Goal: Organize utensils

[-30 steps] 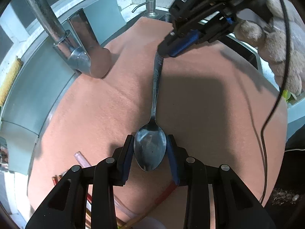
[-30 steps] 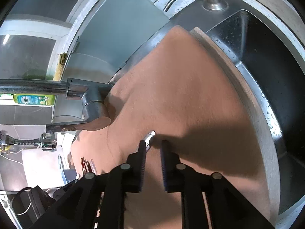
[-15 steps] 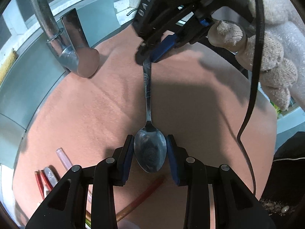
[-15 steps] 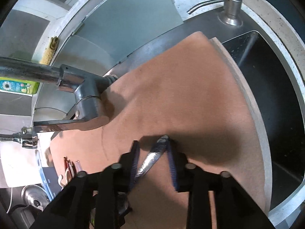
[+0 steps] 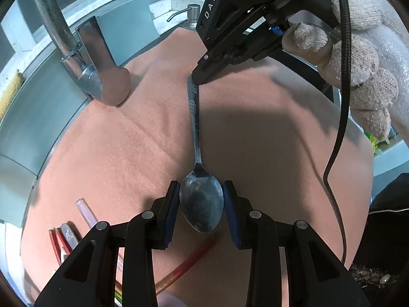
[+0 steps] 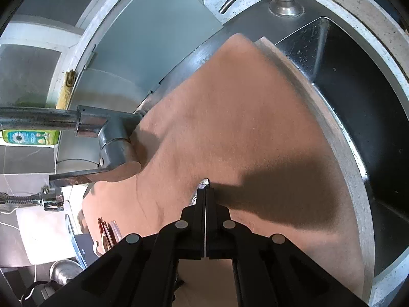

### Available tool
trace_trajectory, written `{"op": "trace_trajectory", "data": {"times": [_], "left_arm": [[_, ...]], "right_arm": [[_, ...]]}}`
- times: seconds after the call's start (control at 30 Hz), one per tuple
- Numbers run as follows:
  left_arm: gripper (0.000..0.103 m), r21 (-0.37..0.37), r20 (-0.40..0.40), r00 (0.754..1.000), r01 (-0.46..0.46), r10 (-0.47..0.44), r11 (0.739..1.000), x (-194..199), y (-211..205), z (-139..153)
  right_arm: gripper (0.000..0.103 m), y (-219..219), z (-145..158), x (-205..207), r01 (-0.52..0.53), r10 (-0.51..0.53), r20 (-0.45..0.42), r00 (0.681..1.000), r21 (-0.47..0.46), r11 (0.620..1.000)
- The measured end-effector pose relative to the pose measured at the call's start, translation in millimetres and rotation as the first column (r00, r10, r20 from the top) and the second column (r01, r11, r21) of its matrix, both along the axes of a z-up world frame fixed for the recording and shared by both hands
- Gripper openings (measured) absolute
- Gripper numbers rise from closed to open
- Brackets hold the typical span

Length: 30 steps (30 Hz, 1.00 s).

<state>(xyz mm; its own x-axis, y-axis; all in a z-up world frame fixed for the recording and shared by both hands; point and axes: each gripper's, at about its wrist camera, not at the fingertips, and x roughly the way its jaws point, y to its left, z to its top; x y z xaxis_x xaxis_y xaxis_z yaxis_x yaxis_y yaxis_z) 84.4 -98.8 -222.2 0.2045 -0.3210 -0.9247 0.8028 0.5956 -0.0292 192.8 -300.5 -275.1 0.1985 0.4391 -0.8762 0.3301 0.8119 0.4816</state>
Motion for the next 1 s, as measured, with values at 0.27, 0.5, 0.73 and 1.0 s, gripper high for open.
{"op": "trace_trajectory", "data": {"times": [0.27, 0.5, 0.73, 1.0], "left_arm": [[0.033, 0.010, 0.063, 0.998, 0.019, -0.020, 1.000, -17, -7, 3], [0.033, -0.080, -0.012, 0.999, -0.052, 0.051, 0.995, -13, -2, 0], [0.033, -0.180, -0.110, 0.988, -0.129, 0.111, 0.975, -3, 7, -1], [0.033, -0.203, -0.133, 0.984, -0.147, 0.121, 0.968, 4, 7, -3]], "right_arm": [[0.021, 13, 0, 8, -0.090, 0.091, -0.016, 0.996, 0.039, 0.995], [0.040, 24, 3, 10, -0.082, 0.082, -0.005, 0.997, 0.053, 0.995], [0.037, 32, 1, -6, -0.102, 0.103, -0.002, 0.995, 0.093, 0.990], [0.018, 33, -3, -16, -0.084, 0.085, -0.004, 0.996, 0.104, 0.991]]}}
